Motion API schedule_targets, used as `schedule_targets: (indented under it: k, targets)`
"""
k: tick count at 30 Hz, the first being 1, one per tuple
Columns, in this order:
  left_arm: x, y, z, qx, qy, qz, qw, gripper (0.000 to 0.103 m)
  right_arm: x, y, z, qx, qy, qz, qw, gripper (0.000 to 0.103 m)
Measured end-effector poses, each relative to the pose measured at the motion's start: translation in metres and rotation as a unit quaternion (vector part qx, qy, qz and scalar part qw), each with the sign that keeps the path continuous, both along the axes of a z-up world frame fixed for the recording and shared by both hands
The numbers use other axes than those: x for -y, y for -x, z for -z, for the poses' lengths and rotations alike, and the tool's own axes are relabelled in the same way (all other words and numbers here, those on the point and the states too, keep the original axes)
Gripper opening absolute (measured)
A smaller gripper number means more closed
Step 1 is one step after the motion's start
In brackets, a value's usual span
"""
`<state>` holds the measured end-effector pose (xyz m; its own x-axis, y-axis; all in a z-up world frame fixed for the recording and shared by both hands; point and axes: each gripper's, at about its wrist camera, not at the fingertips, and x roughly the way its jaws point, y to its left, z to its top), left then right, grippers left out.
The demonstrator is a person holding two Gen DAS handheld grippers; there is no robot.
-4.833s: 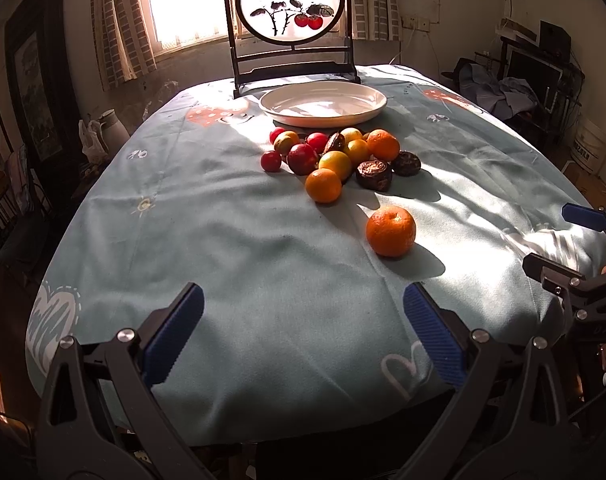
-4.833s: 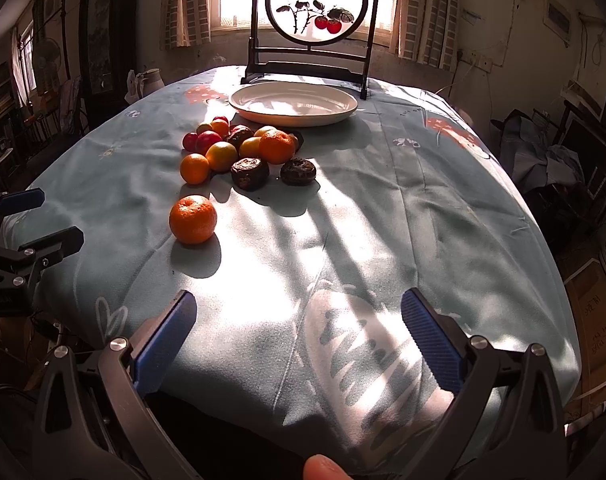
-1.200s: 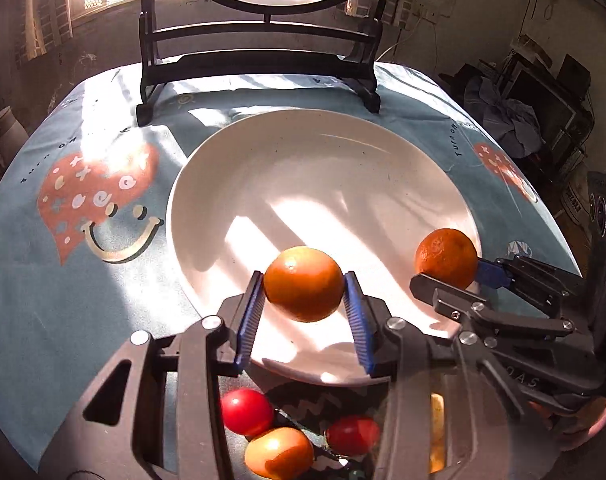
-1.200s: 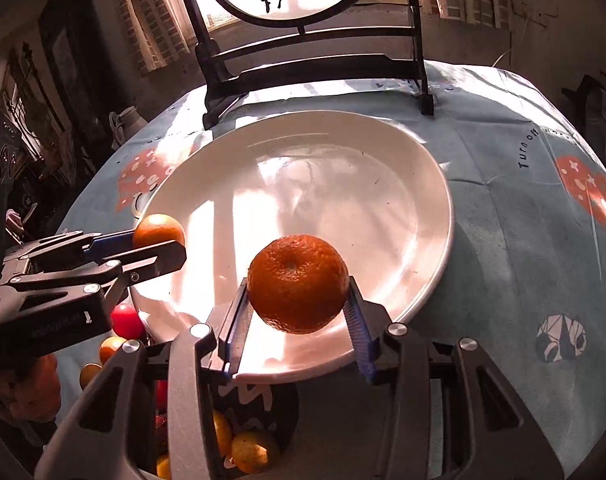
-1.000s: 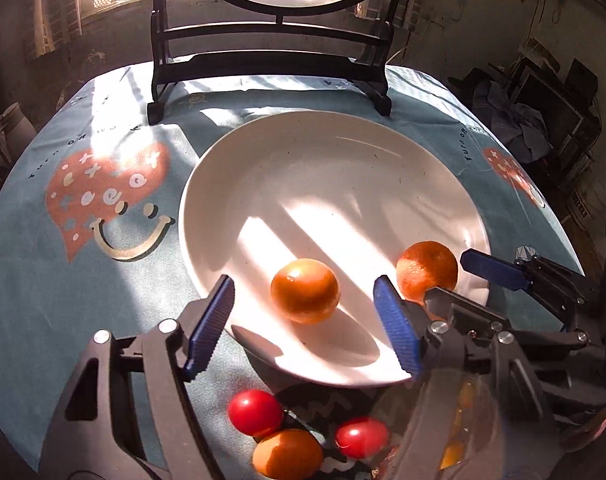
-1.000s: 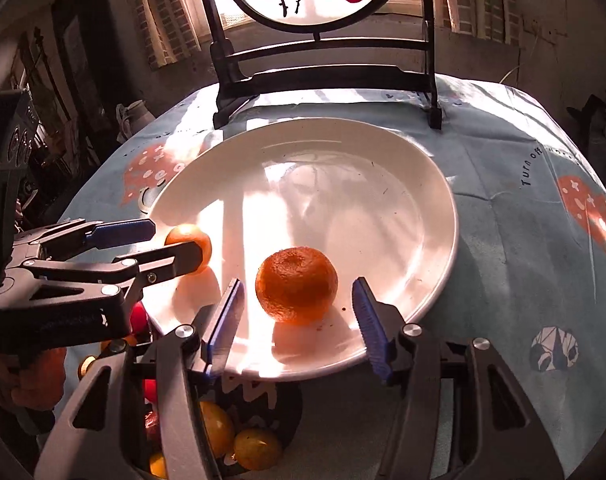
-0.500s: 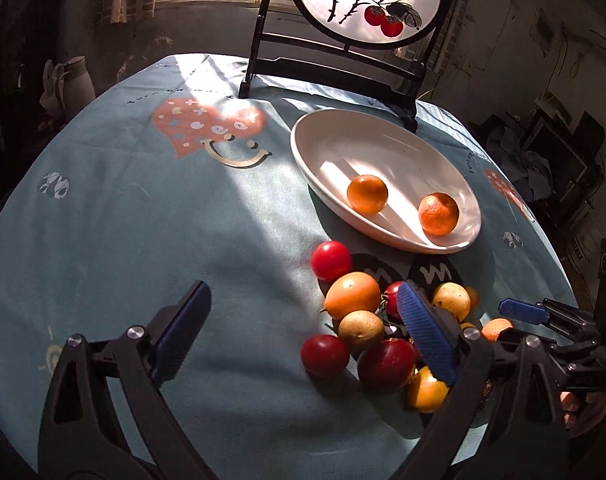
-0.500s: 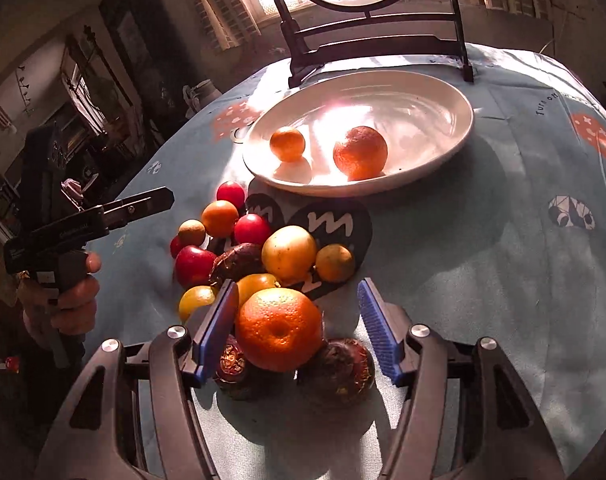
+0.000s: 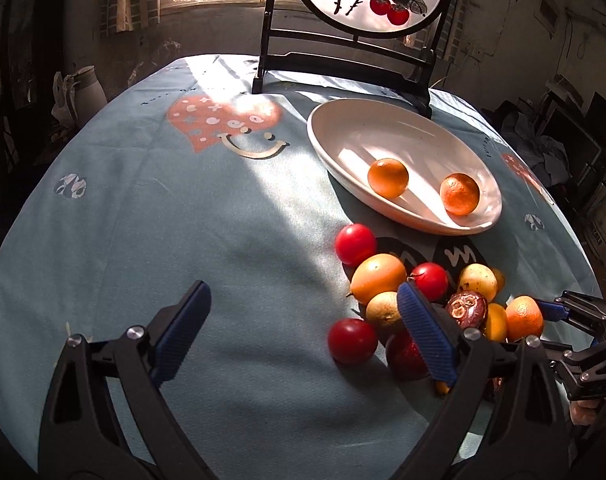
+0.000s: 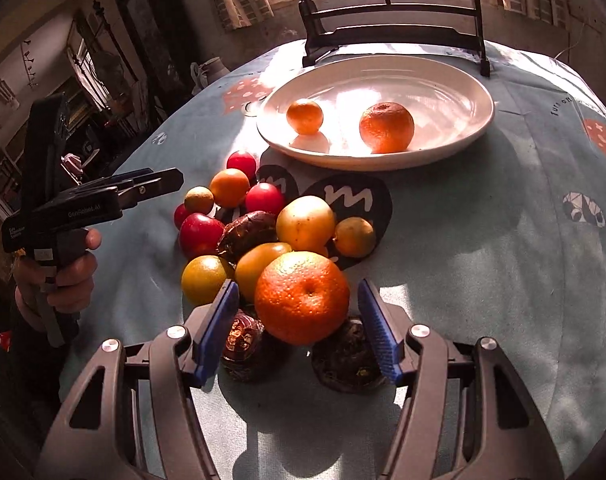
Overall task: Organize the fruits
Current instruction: 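Hold the large orange in the right tool while the left tool grasps a red tomato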
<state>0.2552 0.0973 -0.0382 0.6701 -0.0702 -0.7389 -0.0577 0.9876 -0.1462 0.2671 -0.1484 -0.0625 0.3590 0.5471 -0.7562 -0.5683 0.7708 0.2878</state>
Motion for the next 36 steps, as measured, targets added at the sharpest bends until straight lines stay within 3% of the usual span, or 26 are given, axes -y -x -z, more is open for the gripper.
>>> schedule_targets:
  k: [10,17,20,24,28,30,36]
  targets:
    - [-0.009,0.003,-0.002,-0.001,-0.001,-0.002,1.0,0.096,0.001,-0.001,0.002,0.004,0.001,-0.002,1.0,0.046]
    - [-0.003,0.022,-0.004,0.014,-0.003,0.123,0.9923,0.094,0.011,-0.003,-0.005,0.005,-0.029,0.019,0.999,0.044]
    - [0.006,0.024,0.003,0.001,-0.011,0.158,0.9873,0.079,0.011,-0.005,-0.003,0.003,-0.022,0.026,0.999,0.044]
    - [0.012,0.021,0.012,-0.013,-0.02,0.167,0.9857,0.06,0.011,-0.006,-0.001,-0.001,-0.017,0.031,0.999,0.044]
    - [0.013,0.019,0.016,-0.011,-0.029,0.162,0.9863,0.055,0.012,-0.006,-0.001,0.0,-0.015,0.033,0.999,0.044]
    - [0.013,0.018,0.018,-0.013,-0.028,0.161,0.9865,0.046,0.012,-0.006,-0.001,0.001,-0.014,0.034,0.999,0.044]
    - [0.017,0.016,0.021,-0.015,-0.029,0.17,0.985,0.042,0.012,-0.006,-0.003,0.002,-0.013,0.037,0.999,0.044]
